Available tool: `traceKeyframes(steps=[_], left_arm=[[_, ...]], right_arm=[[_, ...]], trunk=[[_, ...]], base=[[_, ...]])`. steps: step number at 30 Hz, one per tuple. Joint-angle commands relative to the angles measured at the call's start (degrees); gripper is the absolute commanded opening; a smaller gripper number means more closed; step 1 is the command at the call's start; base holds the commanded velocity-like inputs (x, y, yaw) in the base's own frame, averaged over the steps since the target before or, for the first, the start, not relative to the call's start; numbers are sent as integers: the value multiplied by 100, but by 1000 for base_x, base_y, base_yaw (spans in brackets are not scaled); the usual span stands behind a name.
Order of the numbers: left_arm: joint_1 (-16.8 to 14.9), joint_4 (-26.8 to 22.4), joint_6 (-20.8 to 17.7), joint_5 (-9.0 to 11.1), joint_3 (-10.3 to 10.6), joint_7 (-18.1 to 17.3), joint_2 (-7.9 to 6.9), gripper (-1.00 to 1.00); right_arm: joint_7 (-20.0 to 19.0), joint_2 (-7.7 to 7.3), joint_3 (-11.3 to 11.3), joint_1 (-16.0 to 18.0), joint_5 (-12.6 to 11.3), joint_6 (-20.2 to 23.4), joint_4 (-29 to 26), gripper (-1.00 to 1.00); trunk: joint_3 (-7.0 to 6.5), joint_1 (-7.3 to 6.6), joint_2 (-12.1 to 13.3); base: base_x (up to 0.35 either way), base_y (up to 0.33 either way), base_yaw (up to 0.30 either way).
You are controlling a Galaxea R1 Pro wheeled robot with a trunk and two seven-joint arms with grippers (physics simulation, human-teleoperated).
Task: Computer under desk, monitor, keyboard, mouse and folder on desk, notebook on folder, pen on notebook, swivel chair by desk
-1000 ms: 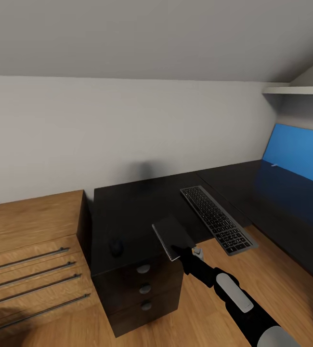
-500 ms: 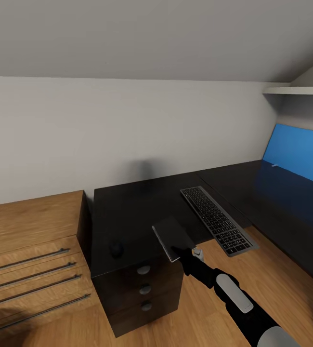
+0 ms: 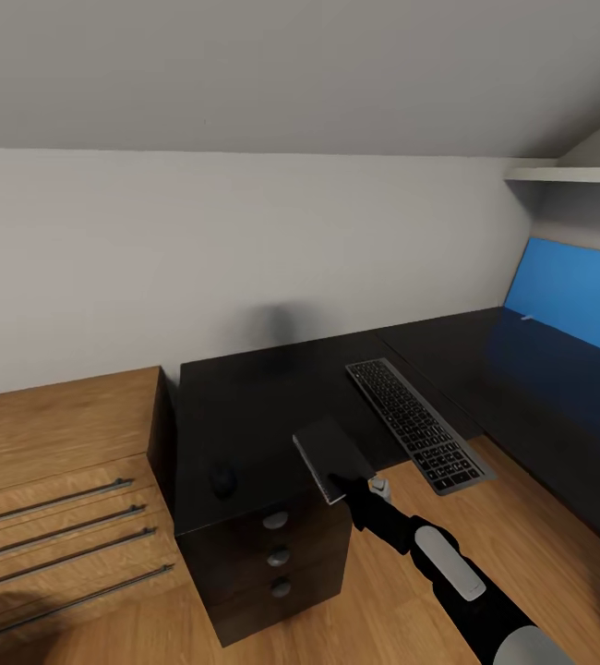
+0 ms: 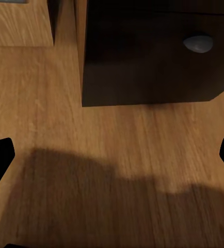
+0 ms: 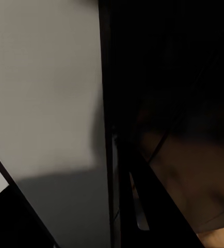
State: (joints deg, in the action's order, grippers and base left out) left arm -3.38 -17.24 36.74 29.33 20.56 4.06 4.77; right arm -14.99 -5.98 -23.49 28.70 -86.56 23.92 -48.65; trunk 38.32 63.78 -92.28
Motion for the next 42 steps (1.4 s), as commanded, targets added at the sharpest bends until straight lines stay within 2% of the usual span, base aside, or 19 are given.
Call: traceKeyframes(steps=[1, 32, 33, 42], left_arm=[[-4, 2, 24, 20, 49, 43, -3, 100], [-4, 2, 23, 15, 52, 43, -3, 100], [-4, 2, 24, 14, 51, 43, -3, 100], [-4, 2, 26, 12, 45, 43, -3, 100]], right_arm=[[20, -8, -6, 4, 60, -37, 17, -100], [40, -8, -26, 4, 68, -36, 14, -100], [40, -8, -28, 4, 69, -36, 14, 100], [40, -4, -35, 4, 81, -40, 12, 100]], trunk=[[5, 0, -2], [5, 0, -2], [5, 0, -2], [5, 0, -2]], base=[[0, 0, 0], [0, 0, 0], [0, 0, 0], [0, 0, 0]])
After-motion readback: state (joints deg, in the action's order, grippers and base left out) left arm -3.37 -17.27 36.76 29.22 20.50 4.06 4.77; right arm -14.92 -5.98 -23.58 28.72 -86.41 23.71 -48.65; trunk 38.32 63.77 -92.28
